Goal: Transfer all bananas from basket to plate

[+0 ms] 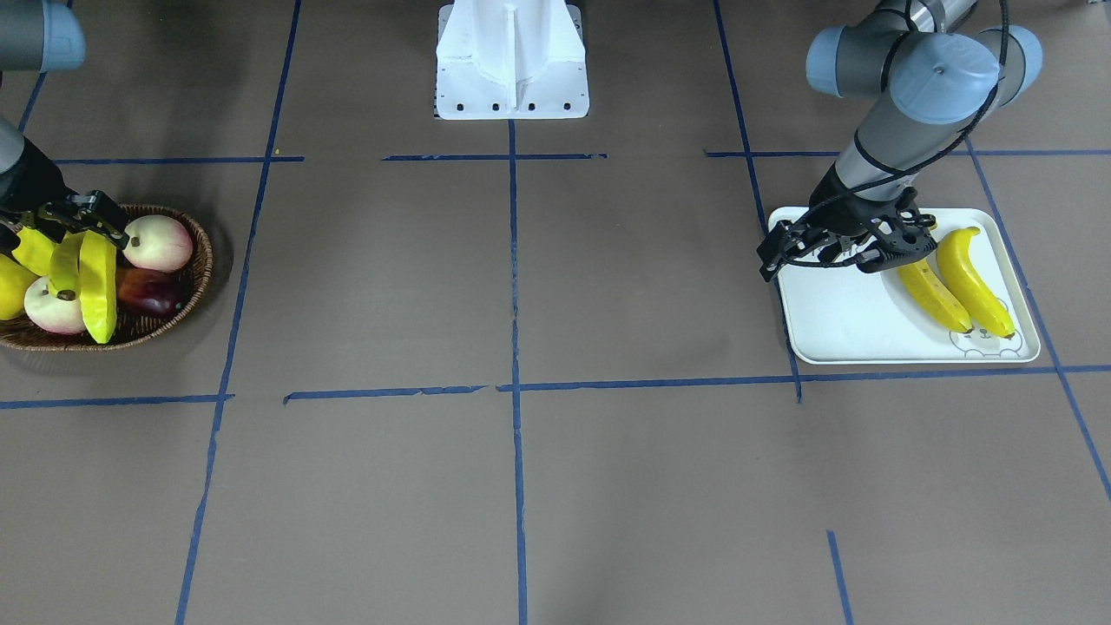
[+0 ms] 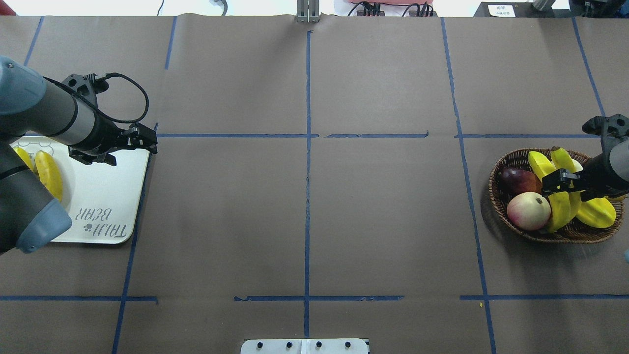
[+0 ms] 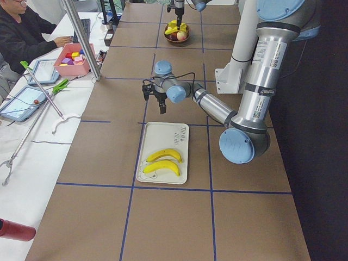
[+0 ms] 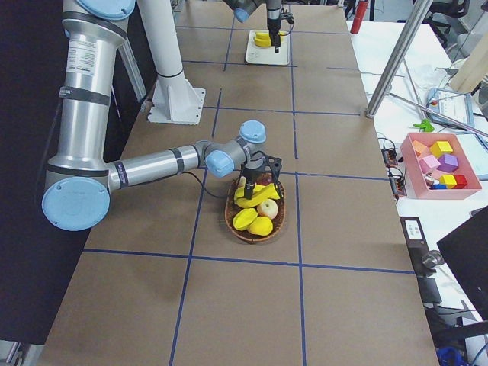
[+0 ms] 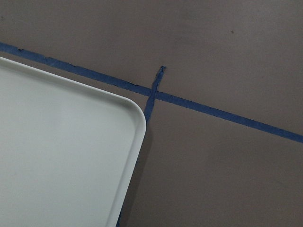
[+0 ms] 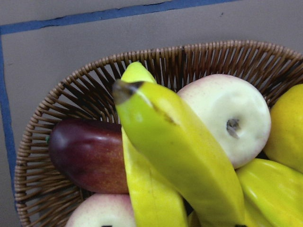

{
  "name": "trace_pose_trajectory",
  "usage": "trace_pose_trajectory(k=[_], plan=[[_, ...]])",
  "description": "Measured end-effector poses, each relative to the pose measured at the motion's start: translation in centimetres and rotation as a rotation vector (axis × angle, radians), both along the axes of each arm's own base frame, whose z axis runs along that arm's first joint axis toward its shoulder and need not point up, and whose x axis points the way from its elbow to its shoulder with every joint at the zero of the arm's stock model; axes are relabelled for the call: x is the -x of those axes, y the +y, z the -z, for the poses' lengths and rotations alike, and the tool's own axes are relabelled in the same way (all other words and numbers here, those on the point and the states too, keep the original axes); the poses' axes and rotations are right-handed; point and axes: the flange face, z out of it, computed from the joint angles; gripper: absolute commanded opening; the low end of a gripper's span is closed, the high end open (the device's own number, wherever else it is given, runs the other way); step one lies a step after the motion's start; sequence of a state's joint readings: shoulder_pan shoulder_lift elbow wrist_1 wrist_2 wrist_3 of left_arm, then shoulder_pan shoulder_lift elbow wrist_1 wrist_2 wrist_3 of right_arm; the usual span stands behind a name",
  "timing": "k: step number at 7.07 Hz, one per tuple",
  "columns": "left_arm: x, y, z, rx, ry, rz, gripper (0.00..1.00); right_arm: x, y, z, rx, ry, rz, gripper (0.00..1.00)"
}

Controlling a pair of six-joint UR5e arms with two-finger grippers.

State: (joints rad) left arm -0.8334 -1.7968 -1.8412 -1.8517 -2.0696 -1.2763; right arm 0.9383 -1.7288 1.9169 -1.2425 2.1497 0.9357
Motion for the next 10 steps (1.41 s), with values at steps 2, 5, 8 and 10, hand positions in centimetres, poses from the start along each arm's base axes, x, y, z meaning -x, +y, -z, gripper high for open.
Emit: trace_pose_trajectory(k=[2, 5, 8, 10], plan=[[-0.1, 0.0, 0.1, 0.001, 0.0, 0.005, 0.99, 0.1, 0.0, -0.1, -0.001, 0.0, 0.005, 0.61], [-0.2, -0.1, 0.1, 0.002, 0.0, 0.006, 0.99, 0.1, 0.0, -0.2, -0.004, 0.001, 0.009, 0.49], [-0.2, -0.1, 0.1, 0.002, 0.0, 0.006, 0.99, 0.0, 0.0, 0.3, -0.012, -0.006, 0.01, 0.01], [-0.3, 0.0, 0.1, 0.002, 0.0, 0.005, 0.99, -0.5, 0.5, 1.1, -0.027, -0.017, 0.008, 0.0]])
